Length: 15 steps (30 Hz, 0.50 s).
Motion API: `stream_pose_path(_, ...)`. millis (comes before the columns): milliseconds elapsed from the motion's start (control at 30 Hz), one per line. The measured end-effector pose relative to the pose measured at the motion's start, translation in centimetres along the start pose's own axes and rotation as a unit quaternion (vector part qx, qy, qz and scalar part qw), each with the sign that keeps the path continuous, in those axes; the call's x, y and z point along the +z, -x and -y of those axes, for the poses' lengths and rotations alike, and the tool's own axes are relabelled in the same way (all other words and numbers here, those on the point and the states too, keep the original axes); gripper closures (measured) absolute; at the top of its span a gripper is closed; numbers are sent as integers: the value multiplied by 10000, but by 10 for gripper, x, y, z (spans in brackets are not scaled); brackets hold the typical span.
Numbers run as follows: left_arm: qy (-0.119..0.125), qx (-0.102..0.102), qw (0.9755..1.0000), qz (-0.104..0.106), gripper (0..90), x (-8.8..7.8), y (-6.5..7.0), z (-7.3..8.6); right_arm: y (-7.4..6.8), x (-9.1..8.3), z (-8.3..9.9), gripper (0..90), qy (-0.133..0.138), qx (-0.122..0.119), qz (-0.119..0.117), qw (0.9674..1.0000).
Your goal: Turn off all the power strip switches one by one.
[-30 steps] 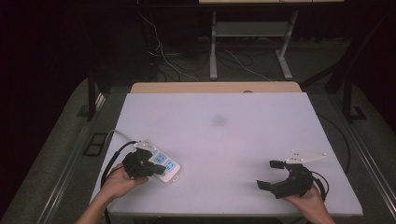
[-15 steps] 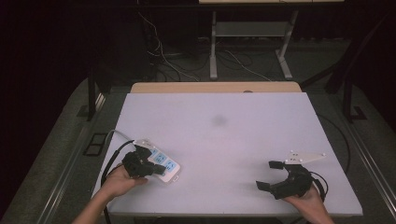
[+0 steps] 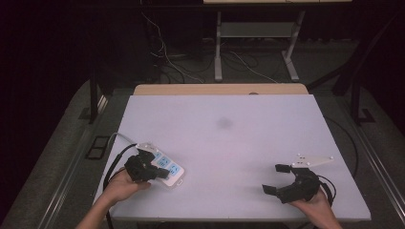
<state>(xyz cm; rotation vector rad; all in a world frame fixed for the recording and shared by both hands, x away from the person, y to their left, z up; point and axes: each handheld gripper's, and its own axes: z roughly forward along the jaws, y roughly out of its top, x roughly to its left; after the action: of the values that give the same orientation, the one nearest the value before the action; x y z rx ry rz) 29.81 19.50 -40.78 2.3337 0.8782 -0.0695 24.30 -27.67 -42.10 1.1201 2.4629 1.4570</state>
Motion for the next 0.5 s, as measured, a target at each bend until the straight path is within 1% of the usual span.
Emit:
stream_pose_path(233, 3, 5, 10000, -21, 892, 0, 1, 0, 0, 0, 0, 7, 1, 4, 0, 10000)
stream_pose_path(300, 12, 44, 10000, -50, 892, 0, 2, 0, 0, 0, 0, 7, 0, 3, 0, 10000)
stream_pose_path(400, 58, 69, 9999, -111, 892, 0, 3, 2, 0, 0, 0, 7, 5, 4, 0, 10000)
stream_pose_path(500, 127, 78, 9998, -120, 892, -1, 4, 2, 0, 0, 0, 6, 12, 6, -1, 10000)
